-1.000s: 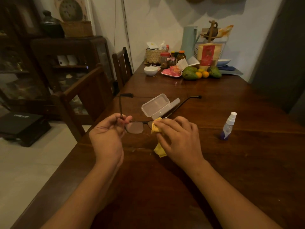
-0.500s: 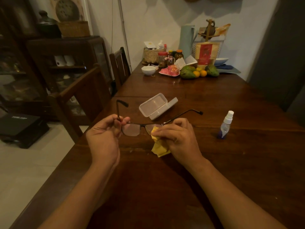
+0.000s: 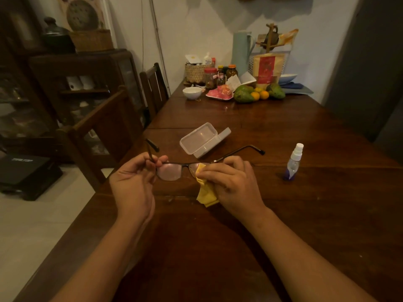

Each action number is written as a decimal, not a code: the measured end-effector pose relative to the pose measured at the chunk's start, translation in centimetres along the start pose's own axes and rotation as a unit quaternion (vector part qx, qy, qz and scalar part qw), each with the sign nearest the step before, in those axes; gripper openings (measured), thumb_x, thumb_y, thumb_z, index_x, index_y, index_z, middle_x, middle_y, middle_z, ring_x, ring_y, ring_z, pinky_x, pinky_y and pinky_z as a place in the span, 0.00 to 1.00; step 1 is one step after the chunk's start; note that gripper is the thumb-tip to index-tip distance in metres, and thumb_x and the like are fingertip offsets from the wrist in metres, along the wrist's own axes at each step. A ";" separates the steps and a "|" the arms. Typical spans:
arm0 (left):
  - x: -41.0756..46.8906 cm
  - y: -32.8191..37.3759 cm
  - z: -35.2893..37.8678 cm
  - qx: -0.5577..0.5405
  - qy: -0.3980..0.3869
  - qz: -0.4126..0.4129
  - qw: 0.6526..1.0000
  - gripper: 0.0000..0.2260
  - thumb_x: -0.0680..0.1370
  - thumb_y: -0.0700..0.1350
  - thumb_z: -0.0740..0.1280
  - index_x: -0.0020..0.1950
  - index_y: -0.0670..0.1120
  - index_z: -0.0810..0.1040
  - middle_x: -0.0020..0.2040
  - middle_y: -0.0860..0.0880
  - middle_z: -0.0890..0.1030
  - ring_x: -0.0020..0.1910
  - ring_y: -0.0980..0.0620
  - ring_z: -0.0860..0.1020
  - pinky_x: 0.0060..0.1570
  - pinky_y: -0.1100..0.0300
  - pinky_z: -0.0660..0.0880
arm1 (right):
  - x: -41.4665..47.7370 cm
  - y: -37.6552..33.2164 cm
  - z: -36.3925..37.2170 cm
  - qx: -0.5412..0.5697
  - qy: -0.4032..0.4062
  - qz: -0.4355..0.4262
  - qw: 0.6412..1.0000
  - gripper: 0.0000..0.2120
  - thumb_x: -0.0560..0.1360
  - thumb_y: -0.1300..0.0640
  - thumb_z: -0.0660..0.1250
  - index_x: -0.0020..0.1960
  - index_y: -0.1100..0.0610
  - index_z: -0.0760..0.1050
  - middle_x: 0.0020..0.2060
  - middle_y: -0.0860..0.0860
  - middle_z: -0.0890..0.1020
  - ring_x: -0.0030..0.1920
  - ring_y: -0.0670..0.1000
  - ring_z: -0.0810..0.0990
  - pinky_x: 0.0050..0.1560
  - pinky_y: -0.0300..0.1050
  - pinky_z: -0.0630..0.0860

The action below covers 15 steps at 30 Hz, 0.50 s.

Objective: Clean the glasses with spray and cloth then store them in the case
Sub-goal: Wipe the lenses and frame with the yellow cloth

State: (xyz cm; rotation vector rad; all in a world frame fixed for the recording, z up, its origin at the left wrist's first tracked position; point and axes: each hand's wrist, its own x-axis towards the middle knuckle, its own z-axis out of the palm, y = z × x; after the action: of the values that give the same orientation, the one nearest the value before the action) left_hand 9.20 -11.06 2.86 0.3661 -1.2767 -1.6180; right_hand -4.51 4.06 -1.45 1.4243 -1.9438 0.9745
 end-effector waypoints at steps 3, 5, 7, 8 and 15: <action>-0.1 0.0 0.1 -0.007 0.014 -0.010 1.000 0.20 0.77 0.25 0.59 0.39 0.46 0.83 0.37 0.49 0.84 0.44 0.50 0.85 0.46 0.61 0.81 | 0.0 -0.2 0.0 -0.015 -0.055 -0.014 0.998 0.19 0.77 0.50 0.61 0.67 0.44 0.76 0.65 0.41 0.79 0.56 0.48 0.70 0.48 0.47 0.67; 0.0 0.0 0.2 -0.007 0.022 -0.008 1.000 0.22 0.77 0.25 0.60 0.38 0.47 0.84 0.37 0.48 0.83 0.43 0.50 0.85 0.46 0.61 0.81 | 0.0 -0.1 0.0 -0.037 -0.072 -0.022 0.996 0.20 0.78 0.51 0.64 0.69 0.42 0.73 0.66 0.40 0.77 0.56 0.48 0.70 0.49 0.47 0.67; -0.1 0.1 0.2 -0.004 0.029 -0.004 1.000 0.19 0.77 0.25 0.60 0.40 0.45 0.83 0.39 0.47 0.82 0.44 0.51 0.84 0.46 0.60 0.81 | 0.1 0.0 0.0 -0.056 -0.057 -0.019 0.997 0.18 0.78 0.51 0.65 0.68 0.42 0.74 0.64 0.40 0.78 0.55 0.48 0.70 0.48 0.48 0.67; -0.2 0.1 0.3 -0.004 0.034 -0.006 0.999 0.18 0.77 0.26 0.60 0.40 0.45 0.82 0.39 0.47 0.82 0.44 0.51 0.84 0.46 0.60 0.81 | 0.1 -0.1 0.0 -0.063 -0.043 -0.018 0.997 0.17 0.78 0.50 0.64 0.66 0.43 0.76 0.62 0.41 0.80 0.54 0.49 0.71 0.47 0.48 0.67; 0.0 -0.1 0.5 -0.009 0.057 -0.022 0.998 0.12 0.79 0.30 0.62 0.43 0.43 0.80 0.38 0.48 0.82 0.43 0.52 0.84 0.44 0.61 0.80 | 0.3 -0.6 0.0 -0.073 -0.034 -0.038 0.996 0.18 0.81 0.52 0.61 0.69 0.45 0.73 0.65 0.43 0.79 0.54 0.51 0.71 0.47 0.47 0.66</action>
State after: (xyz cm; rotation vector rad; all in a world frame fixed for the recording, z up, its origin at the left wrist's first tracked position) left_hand 8.77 -10.74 3.01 0.4722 -1.1745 -1.6203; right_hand -4.04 3.80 -1.11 1.4538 -1.9506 0.7423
